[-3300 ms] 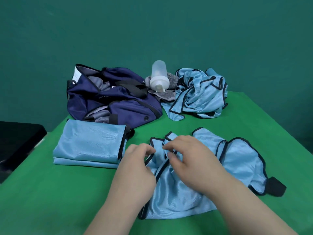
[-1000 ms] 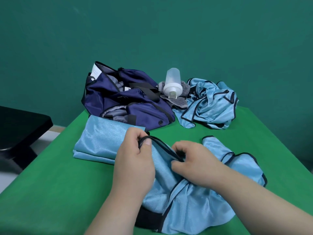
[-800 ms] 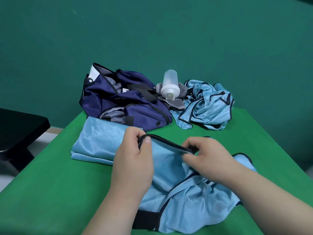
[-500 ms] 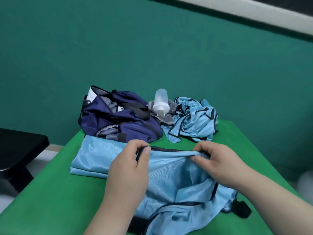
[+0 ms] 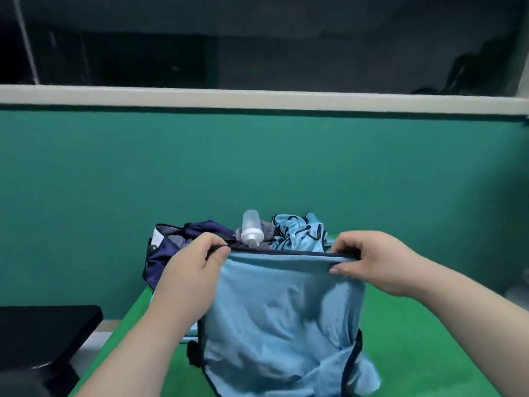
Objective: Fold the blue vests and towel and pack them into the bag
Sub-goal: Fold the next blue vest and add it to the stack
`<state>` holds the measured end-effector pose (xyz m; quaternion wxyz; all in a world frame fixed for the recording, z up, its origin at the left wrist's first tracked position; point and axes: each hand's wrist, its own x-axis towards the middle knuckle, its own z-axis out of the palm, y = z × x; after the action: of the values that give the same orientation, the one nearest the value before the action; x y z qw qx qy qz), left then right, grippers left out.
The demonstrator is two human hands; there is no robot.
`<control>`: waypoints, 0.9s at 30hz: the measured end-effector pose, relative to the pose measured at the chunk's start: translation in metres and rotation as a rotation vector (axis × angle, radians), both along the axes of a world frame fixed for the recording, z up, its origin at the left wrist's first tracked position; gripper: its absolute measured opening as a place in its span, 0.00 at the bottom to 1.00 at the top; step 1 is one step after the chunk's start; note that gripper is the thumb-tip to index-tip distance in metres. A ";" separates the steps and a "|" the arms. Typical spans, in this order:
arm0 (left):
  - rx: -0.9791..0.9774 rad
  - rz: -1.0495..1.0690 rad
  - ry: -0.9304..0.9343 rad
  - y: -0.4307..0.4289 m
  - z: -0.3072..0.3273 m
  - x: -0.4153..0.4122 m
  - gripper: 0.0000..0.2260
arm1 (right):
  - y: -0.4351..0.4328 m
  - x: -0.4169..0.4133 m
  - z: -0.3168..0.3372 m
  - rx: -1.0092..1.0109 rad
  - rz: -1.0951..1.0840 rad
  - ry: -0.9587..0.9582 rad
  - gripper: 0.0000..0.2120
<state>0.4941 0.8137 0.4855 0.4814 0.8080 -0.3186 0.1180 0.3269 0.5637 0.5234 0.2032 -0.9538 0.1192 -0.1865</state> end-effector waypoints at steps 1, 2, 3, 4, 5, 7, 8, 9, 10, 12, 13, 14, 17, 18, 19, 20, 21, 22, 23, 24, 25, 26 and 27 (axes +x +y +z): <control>0.000 0.010 -0.005 0.004 0.009 -0.006 0.07 | 0.001 -0.010 0.007 0.019 -0.003 -0.024 0.10; -0.012 0.023 -0.011 0.008 0.018 -0.010 0.08 | 0.001 -0.019 0.014 0.036 -0.005 -0.049 0.10; -0.029 0.038 -0.015 0.013 0.027 -0.014 0.08 | 0.001 -0.029 0.021 0.053 -0.008 -0.068 0.10; -0.049 0.051 -0.016 0.019 0.036 -0.018 0.08 | 0.001 -0.038 0.027 0.070 -0.012 -0.081 0.11; -0.069 0.060 -0.021 0.024 0.044 -0.021 0.07 | 0.001 -0.047 0.032 0.083 -0.018 -0.090 0.10; -0.091 0.086 -0.037 0.032 0.059 -0.026 0.07 | 0.001 -0.063 0.043 0.094 -0.033 -0.096 0.10; -0.088 0.100 -0.038 0.035 0.064 -0.029 0.07 | 0.001 -0.072 0.047 0.094 -0.042 -0.099 0.09; -0.080 0.109 -0.029 0.038 0.068 -0.032 0.07 | 0.002 -0.080 0.052 0.092 -0.050 -0.104 0.09; -0.073 0.112 -0.015 0.040 0.072 -0.035 0.07 | 0.002 -0.088 0.056 0.088 -0.057 -0.111 0.10; -0.060 0.114 0.012 0.044 0.076 -0.040 0.07 | 0.002 -0.104 0.063 0.077 -0.075 -0.114 0.10; -0.056 0.114 0.018 0.046 0.078 -0.042 0.08 | 0.002 -0.111 0.065 0.066 -0.085 -0.105 0.09; -0.053 0.111 0.016 0.049 0.079 -0.045 0.08 | 0.003 -0.118 0.066 0.052 -0.095 -0.094 0.09; -0.039 0.095 -0.014 0.058 0.089 -0.053 0.07 | 0.005 -0.137 0.070 0.015 -0.113 -0.092 0.08; -0.038 0.090 -0.031 0.061 0.093 -0.056 0.07 | 0.007 -0.143 0.072 0.006 -0.115 -0.099 0.08; -0.039 0.086 -0.046 0.064 0.098 -0.059 0.07 | 0.008 -0.148 0.075 -0.003 -0.117 -0.108 0.08; -0.039 0.085 -0.055 0.066 0.102 -0.061 0.07 | 0.009 -0.154 0.079 -0.012 -0.120 -0.115 0.07; -0.035 0.086 -0.062 0.069 0.107 -0.063 0.06 | 0.009 -0.159 0.083 -0.017 -0.123 -0.121 0.07; -0.030 0.085 -0.070 0.071 0.111 -0.065 0.06 | 0.009 -0.163 0.087 -0.016 -0.124 -0.128 0.07; -0.025 0.083 -0.079 0.073 0.115 -0.066 0.06 | 0.010 -0.167 0.091 -0.012 -0.122 -0.139 0.07; -0.024 0.079 -0.085 0.074 0.119 -0.067 0.06 | 0.010 -0.169 0.094 -0.006 -0.119 -0.155 0.07; -0.029 0.073 -0.087 0.076 0.123 -0.069 0.06 | 0.011 -0.171 0.098 0.005 -0.115 -0.180 0.07; -0.042 0.064 -0.081 0.077 0.128 -0.069 0.05 | 0.012 -0.173 0.101 0.026 -0.111 -0.213 0.08; -0.060 0.055 -0.069 0.079 0.132 -0.069 0.05 | 0.012 -0.175 0.105 0.054 -0.106 -0.240 0.08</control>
<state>0.4250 0.8927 0.6176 0.4908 0.7971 -0.3087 0.1685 0.1516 0.5762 0.6280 0.2316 -0.9111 0.1493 -0.3064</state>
